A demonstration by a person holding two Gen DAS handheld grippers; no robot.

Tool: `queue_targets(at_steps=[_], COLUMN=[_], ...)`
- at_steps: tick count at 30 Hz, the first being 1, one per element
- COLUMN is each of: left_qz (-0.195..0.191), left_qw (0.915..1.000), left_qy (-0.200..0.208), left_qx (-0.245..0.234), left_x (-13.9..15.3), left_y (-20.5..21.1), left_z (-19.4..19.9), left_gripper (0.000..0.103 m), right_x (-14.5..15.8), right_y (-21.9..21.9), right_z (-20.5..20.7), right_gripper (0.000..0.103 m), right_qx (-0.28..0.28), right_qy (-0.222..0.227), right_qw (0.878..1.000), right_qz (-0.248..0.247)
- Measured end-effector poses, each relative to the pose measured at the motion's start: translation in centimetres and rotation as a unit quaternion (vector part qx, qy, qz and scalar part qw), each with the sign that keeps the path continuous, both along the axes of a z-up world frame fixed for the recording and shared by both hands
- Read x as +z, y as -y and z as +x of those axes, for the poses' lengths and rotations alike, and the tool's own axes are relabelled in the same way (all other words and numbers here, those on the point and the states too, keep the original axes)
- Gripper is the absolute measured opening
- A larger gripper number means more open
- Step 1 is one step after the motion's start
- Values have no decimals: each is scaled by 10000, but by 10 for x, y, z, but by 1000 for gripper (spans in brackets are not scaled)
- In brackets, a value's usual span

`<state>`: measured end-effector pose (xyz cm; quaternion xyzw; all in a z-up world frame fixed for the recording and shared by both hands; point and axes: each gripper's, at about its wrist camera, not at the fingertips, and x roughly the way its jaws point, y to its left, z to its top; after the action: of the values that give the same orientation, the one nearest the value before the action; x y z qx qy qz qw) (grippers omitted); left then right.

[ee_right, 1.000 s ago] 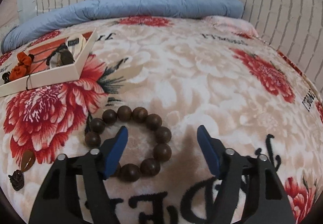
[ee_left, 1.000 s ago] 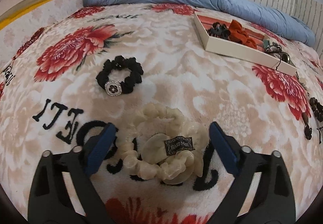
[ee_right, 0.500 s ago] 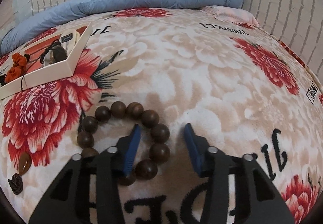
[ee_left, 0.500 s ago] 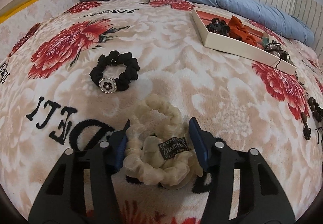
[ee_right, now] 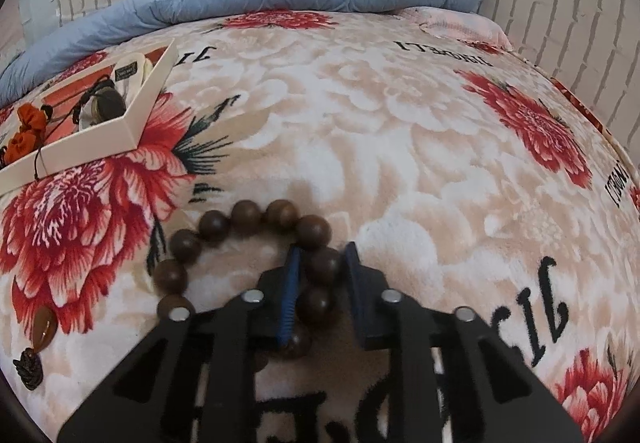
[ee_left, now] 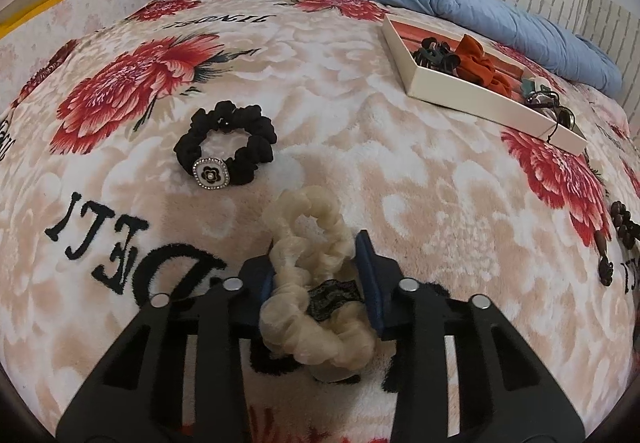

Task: Organize jewelry
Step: 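Grasp the cream scrunchie with the left tool while the right tool grasps the wooden bead bracelet, then carry the cream scrunchie and wooden bead bracelet over the tray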

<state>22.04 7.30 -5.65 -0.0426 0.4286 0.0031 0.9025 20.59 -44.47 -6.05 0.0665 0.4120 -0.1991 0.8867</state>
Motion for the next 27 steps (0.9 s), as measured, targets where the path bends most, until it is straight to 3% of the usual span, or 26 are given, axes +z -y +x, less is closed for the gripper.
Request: queue_targets(at_steps=[5,12,19,27], left_qz=[9,-136,-66,-479], left_qw=[10000,9998,9993,9982], left_qy=[-8,80,299,335], left_qx=[18,-78,-217,-164], left_x=[1,6,6,4], left_y=[0,-1,5,-8], left_z=[2,7,0,-1], left_gripper=[26,10,10,9], right_x=[5,21,32,42], right_y=[1,-17,-32,-32], right_z=[-5,-13,-21,-13], right_gripper=[19,19,19,19], right_qx=[57,249,331,292], right_qy=[180,464,407,233], right_qw=[9998,9982,9961,9978], right_qz=[101,-274,-709,-551])
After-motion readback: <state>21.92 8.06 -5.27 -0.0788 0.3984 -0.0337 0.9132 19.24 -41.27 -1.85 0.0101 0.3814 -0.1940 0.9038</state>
